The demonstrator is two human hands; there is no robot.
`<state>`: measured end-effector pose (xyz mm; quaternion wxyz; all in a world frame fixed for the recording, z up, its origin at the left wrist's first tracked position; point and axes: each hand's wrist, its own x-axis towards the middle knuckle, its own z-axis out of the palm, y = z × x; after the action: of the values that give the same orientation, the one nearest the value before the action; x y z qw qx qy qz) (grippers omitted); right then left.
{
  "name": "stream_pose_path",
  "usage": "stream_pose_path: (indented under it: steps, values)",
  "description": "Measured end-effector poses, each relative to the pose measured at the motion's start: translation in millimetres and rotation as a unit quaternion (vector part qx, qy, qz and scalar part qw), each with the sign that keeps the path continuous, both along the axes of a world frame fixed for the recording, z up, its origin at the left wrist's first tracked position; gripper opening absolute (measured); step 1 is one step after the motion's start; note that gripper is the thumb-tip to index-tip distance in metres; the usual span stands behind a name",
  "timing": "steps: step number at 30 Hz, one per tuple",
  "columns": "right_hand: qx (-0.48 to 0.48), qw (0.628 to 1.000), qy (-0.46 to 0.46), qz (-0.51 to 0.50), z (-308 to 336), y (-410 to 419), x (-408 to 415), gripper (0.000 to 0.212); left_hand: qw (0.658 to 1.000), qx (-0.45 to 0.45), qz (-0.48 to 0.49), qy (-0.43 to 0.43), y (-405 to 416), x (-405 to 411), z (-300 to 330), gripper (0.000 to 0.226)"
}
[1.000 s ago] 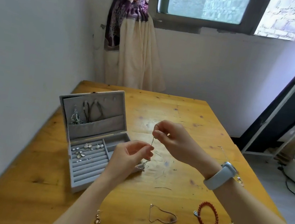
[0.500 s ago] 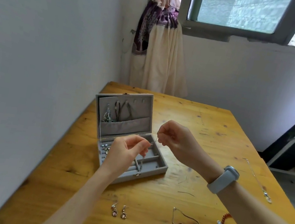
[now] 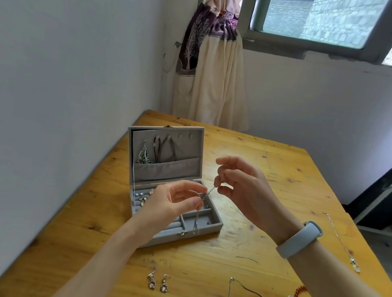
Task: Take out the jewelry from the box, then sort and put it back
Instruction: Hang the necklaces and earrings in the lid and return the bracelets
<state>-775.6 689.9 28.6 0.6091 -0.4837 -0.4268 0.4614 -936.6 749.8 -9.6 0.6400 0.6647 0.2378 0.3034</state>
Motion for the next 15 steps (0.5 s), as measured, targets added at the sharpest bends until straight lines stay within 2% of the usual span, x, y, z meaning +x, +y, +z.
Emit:
stream_pose_path:
  steps: [3, 8, 12, 15]
  values:
    - [-0.011, 1.0, 0.02, 0.013, -4.4, -1.0, 0.5, 0.024, 0.998, 0.036, 0.042, -0.009, 1.1, 2.1, 3.8, 0.018]
    - [-0.028, 0.984, -0.174, -0.022, -9.5, -5.0, 5.2, 0.019, 0.987, 0.094, 0.128, -0.006, 6.3, 2.3, 0.7, 0.015]
    - [-0.007, 0.991, -0.135, -0.018, -4.4, -2.3, 2.7, 0.02, 0.984, 0.121, 0.106, 0.08, 7.8, 5.2, -6.8, 0.013]
    - [0.0, 0.979, -0.204, -0.017, 2.2, 4.0, 1.0, 0.023, 0.99, 0.085, 0.093, 0.066, 4.9, 8.9, -7.9, 0.012]
